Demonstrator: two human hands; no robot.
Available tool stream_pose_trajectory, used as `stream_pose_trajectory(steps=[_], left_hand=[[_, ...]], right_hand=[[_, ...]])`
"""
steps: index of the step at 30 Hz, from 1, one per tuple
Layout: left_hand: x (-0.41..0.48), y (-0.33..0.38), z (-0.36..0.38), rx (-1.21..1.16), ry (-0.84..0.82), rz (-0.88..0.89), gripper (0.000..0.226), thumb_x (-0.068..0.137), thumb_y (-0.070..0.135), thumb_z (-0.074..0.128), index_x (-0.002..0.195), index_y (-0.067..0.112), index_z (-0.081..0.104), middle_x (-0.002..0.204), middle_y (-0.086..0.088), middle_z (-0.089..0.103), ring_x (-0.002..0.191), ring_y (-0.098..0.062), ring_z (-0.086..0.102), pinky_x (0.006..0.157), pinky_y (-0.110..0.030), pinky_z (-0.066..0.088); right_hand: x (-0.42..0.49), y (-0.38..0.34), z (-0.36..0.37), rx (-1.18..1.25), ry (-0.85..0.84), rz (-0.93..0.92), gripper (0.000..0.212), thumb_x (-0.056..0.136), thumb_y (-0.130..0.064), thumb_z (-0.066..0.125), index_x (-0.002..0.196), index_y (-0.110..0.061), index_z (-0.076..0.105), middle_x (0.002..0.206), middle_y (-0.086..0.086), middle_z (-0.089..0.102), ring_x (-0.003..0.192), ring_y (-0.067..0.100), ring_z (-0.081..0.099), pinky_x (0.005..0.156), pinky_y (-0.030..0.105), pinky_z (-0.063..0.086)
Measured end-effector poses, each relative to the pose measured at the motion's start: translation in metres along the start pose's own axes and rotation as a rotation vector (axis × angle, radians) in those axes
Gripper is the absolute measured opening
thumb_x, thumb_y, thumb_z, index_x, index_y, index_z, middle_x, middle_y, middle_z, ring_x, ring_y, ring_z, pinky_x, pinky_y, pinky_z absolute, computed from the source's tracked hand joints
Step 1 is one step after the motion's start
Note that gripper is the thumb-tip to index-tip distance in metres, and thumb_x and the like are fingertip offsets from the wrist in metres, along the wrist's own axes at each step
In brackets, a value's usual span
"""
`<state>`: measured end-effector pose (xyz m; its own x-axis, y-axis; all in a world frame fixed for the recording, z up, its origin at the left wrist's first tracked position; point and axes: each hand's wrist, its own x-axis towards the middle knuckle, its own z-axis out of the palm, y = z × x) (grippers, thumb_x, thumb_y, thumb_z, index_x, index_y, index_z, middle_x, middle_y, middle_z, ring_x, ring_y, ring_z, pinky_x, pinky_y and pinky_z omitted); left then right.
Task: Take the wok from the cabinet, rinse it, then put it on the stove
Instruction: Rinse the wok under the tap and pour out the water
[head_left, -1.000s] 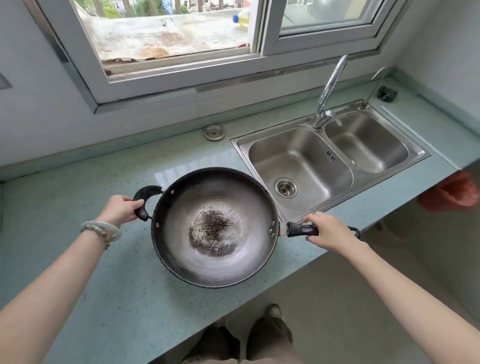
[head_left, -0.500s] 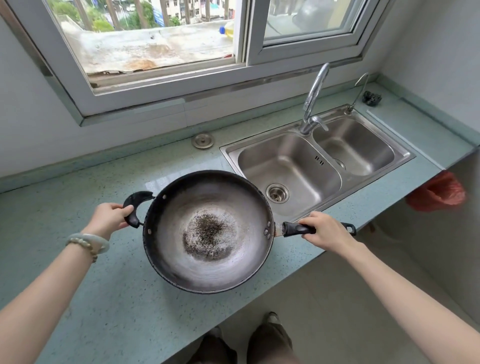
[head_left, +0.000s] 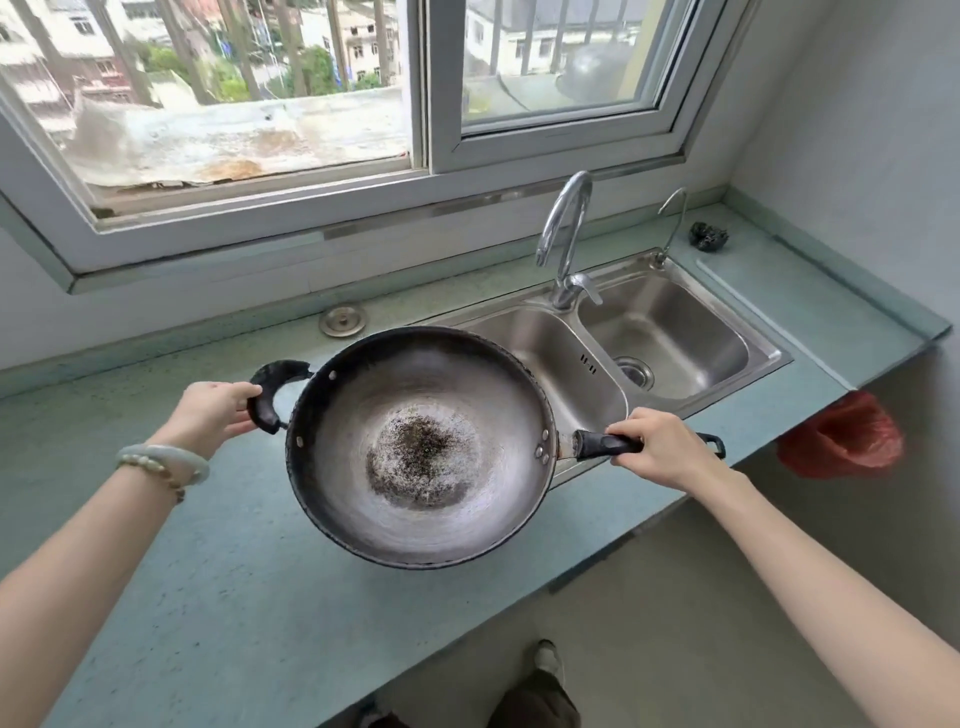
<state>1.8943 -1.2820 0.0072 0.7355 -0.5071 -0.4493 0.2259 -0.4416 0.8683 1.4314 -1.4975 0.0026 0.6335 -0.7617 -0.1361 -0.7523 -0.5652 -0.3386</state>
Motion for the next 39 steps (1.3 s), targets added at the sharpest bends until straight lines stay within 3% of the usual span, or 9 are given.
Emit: stream_pose_trajectory(steps=[5, 10, 12, 15, 21, 28, 34, 37, 39], left_hand=[[-0.012, 0.007, 0.071, -0.068, 0.056, -0.053, 0.007, 0.091, 0.001, 0.052, 0.084, -0.001, 0.055, 0.06, -0.013, 0.064, 0.04, -0.011, 0.062, 0.044, -0.017, 0.052], [-0.024, 0.011, 0.123, -0.078, 0.08, -0.061, 0.013, 0.092, -0.001, 0.052, 0.079, 0.001, 0.053, 0.086, -0.02, 0.055, 0.049, -0.015, 0.064, 0.045, -0.016, 0.052], [-0.025, 0.013, 0.139, -0.073, 0.08, -0.069, 0.008, 0.092, -0.001, 0.052, 0.092, -0.008, 0.057, 0.09, -0.019, 0.055, 0.064, -0.021, 0.059, 0.048, -0.016, 0.052], [-0.024, 0.018, 0.155, -0.074, 0.081, -0.056, 0.029, 0.093, -0.001, 0.051, 0.12, -0.013, 0.051, 0.081, -0.014, 0.056, 0.061, -0.02, 0.062, 0.054, -0.019, 0.053], [0.0, 0.024, 0.17, -0.04, 0.078, -0.046, 0.031, 0.093, -0.001, 0.051, 0.122, -0.014, 0.047, 0.087, -0.019, 0.056, 0.057, -0.017, 0.064, 0.063, -0.021, 0.053], [0.048, 0.02, 0.187, -0.004, 0.074, -0.018, 0.042, 0.091, 0.0, 0.057, 0.13, -0.013, 0.046, 0.122, -0.03, 0.055, 0.112, -0.037, 0.058, 0.1, -0.041, 0.046], [0.092, 0.01, 0.206, 0.018, 0.053, -0.042, 0.046, 0.086, 0.002, 0.064, 0.127, -0.011, 0.049, 0.122, -0.029, 0.057, 0.103, -0.032, 0.06, 0.098, -0.044, 0.047], [0.11, 0.001, 0.214, 0.105, 0.049, -0.054, 0.051, 0.078, 0.007, 0.074, 0.122, -0.009, 0.054, 0.111, -0.023, 0.063, 0.099, -0.03, 0.064, 0.094, -0.042, 0.051], [0.121, -0.004, 0.221, 0.183, 0.058, -0.062, 0.036, 0.074, 0.01, 0.078, 0.105, -0.002, 0.063, 0.095, -0.015, 0.067, 0.093, -0.028, 0.066, 0.093, -0.044, 0.052]], right_hand=[[0.026, 0.07, -0.033, 0.002, -0.029, -0.025, 0.025, 0.072, -0.022, 0.075, 0.097, -0.028, 0.073, 0.083, -0.002, 0.058, 0.08, 0.019, 0.056, 0.073, 0.036, 0.05], [0.047, 0.119, -0.053, 0.0, -0.067, -0.05, 0.026, 0.072, -0.02, 0.075, 0.097, -0.027, 0.073, 0.082, 0.0, 0.058, 0.08, 0.019, 0.056, 0.072, 0.037, 0.05], [0.055, 0.134, -0.055, 0.005, -0.072, -0.063, 0.026, 0.07, -0.021, 0.077, 0.095, -0.027, 0.073, 0.081, 0.0, 0.057, 0.079, 0.019, 0.054, 0.072, 0.037, 0.05], [0.067, 0.15, -0.053, 0.01, -0.067, -0.069, 0.023, 0.07, -0.022, 0.078, 0.092, -0.026, 0.073, 0.08, -0.001, 0.056, 0.078, 0.017, 0.053, 0.071, 0.035, 0.049], [0.09, 0.16, -0.045, 0.022, -0.085, -0.042, 0.023, 0.07, -0.022, 0.078, 0.092, -0.026, 0.073, 0.081, 0.0, 0.057, 0.078, 0.018, 0.053, 0.072, 0.035, 0.048], [0.108, 0.165, -0.032, 0.027, -0.083, 0.034, 0.021, 0.071, -0.018, 0.074, 0.091, -0.024, 0.074, 0.08, 0.002, 0.056, 0.078, 0.019, 0.054, 0.071, 0.036, 0.049], [0.121, 0.167, -0.008, 0.027, -0.092, 0.126, 0.023, 0.072, -0.015, 0.068, 0.091, -0.026, 0.073, 0.083, 0.002, 0.058, 0.081, 0.023, 0.058, 0.071, 0.036, 0.05], [0.127, 0.174, 0.004, 0.019, -0.11, 0.142, 0.025, 0.072, -0.015, 0.067, 0.093, -0.028, 0.073, 0.082, 0.001, 0.055, 0.08, 0.022, 0.057, 0.071, 0.034, 0.049], [0.133, 0.18, 0.011, 0.015, -0.122, 0.146, 0.028, 0.073, -0.014, 0.067, 0.097, -0.028, 0.073, 0.082, 0.002, 0.055, 0.081, 0.023, 0.056, 0.071, 0.033, 0.047]])
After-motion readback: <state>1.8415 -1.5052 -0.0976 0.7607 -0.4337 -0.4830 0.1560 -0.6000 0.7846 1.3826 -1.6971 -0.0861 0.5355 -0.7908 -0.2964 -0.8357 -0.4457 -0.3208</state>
